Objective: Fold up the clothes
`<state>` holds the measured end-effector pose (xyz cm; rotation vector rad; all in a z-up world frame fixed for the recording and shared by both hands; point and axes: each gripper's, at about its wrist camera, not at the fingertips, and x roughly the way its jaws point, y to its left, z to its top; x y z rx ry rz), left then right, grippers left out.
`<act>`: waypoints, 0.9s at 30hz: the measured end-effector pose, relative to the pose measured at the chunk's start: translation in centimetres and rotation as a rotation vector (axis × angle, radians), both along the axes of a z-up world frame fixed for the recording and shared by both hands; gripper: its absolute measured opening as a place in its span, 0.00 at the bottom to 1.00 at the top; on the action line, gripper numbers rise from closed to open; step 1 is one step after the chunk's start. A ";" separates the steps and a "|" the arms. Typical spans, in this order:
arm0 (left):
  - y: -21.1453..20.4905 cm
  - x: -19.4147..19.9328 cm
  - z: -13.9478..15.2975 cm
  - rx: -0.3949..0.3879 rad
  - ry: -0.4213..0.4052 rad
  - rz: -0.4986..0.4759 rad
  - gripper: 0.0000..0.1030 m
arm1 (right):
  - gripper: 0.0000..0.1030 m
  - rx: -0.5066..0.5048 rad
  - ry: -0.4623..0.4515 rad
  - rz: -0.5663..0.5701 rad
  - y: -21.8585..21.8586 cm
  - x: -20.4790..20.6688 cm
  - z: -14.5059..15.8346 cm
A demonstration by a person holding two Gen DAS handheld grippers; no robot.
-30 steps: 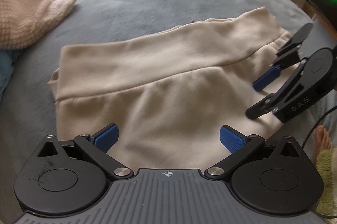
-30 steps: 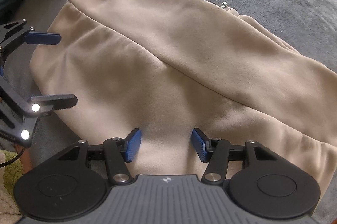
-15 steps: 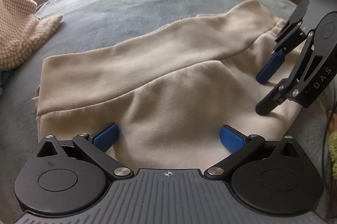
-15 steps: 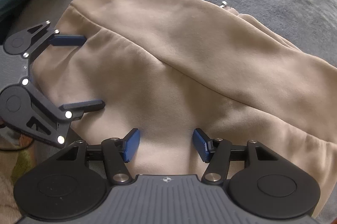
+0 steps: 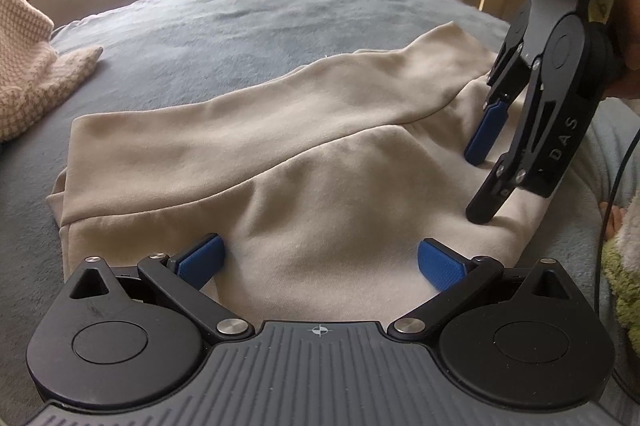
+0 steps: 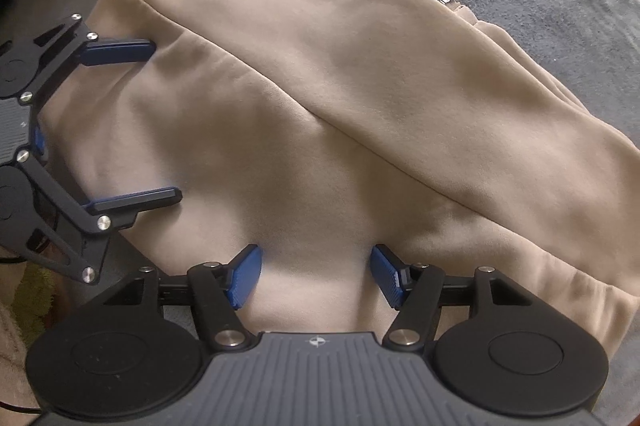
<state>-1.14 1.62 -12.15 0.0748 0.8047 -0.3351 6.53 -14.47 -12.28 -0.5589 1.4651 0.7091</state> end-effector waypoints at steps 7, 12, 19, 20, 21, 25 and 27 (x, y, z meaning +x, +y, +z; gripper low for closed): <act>0.8 -0.2 0.0 -0.053 -0.008 -0.012 1.00 | 0.71 -0.059 0.010 -0.029 0.9 -0.1 -0.5; 1.0 -0.1 0.0 -0.069 -0.005 -0.013 1.00 | 0.75 -0.073 0.022 -0.028 1.0 -0.2 -0.8; 1.1 -0.1 0.0 -0.072 -0.005 -0.017 1.00 | 0.76 -0.072 0.027 -0.030 0.4 -0.5 -0.9; 1.1 -0.1 0.0 -0.071 -0.005 -0.017 1.00 | 0.76 -0.072 0.028 -0.030 0.4 -0.5 -0.9; 1.1 -0.1 0.0 -0.071 -0.005 -0.018 1.00 | 0.76 -0.072 0.028 -0.030 0.3 -0.6 -0.9; 1.1 -0.1 0.0 -0.069 -0.004 -0.017 1.00 | 0.76 -0.070 0.028 -0.029 -0.2 -0.5 -0.9; 1.0 -0.1 0.1 -0.067 -0.003 -0.017 1.00 | 0.76 -0.070 0.027 -0.029 -0.5 -0.4 -0.9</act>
